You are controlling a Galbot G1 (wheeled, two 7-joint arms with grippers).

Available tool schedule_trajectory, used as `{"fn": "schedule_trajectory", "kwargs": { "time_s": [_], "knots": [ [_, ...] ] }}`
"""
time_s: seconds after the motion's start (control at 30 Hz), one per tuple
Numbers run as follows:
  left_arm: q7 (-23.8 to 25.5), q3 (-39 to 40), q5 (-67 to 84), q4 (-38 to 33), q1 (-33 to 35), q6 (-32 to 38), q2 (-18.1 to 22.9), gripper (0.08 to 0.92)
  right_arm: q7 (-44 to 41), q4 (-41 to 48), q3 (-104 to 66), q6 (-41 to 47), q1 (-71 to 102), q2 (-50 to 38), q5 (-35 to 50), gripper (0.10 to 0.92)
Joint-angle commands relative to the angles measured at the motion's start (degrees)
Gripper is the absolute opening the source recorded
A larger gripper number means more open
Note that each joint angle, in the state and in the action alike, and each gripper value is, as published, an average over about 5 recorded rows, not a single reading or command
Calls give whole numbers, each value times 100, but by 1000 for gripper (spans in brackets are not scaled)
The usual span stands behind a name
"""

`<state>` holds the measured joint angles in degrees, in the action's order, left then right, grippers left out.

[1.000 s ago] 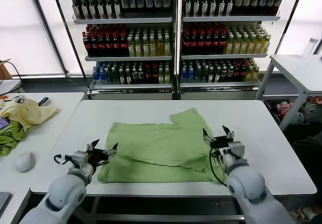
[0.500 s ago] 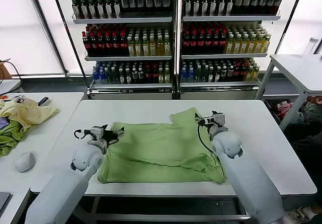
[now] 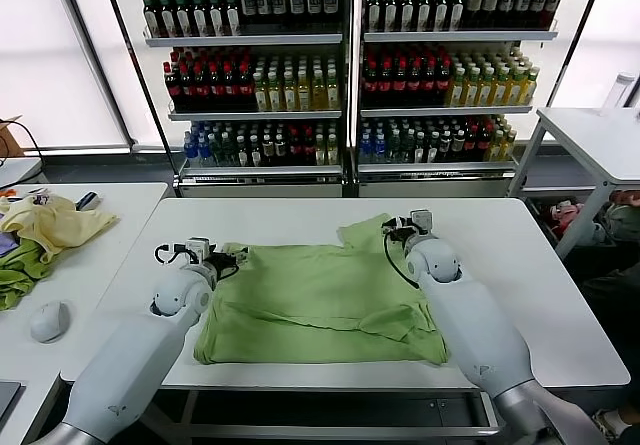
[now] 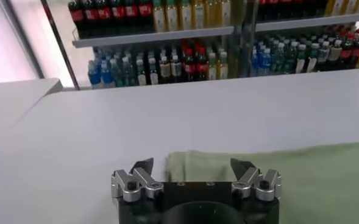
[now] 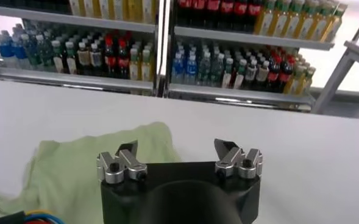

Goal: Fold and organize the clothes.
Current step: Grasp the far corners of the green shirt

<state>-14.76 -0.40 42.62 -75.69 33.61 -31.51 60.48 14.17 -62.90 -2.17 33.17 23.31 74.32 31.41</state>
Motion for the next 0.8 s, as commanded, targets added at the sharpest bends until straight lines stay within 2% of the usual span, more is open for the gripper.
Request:
{"fn": "schedule_trajectory", "kwargs": {
  "time_s": [0.03, 0.2, 0.63, 0.8],
  "knots": [
    [42, 101, 239, 254, -154, -48, 79, 820, -61, 814, 57, 12, -262, 234, 70, 823],
    [69, 94, 272, 234, -130, -44, 89, 757, -130, 805, 126, 10, -228, 247, 156, 790],
    [163, 4, 383, 110, 60, 67, 33, 397, -371, 449, 229, 5, -44, 98, 230, 442],
    [201, -161, 515, -349, 298, 393, -81, 249, -428, 34, 162, -22, 102, -3, 226, 343]
  ]
}}
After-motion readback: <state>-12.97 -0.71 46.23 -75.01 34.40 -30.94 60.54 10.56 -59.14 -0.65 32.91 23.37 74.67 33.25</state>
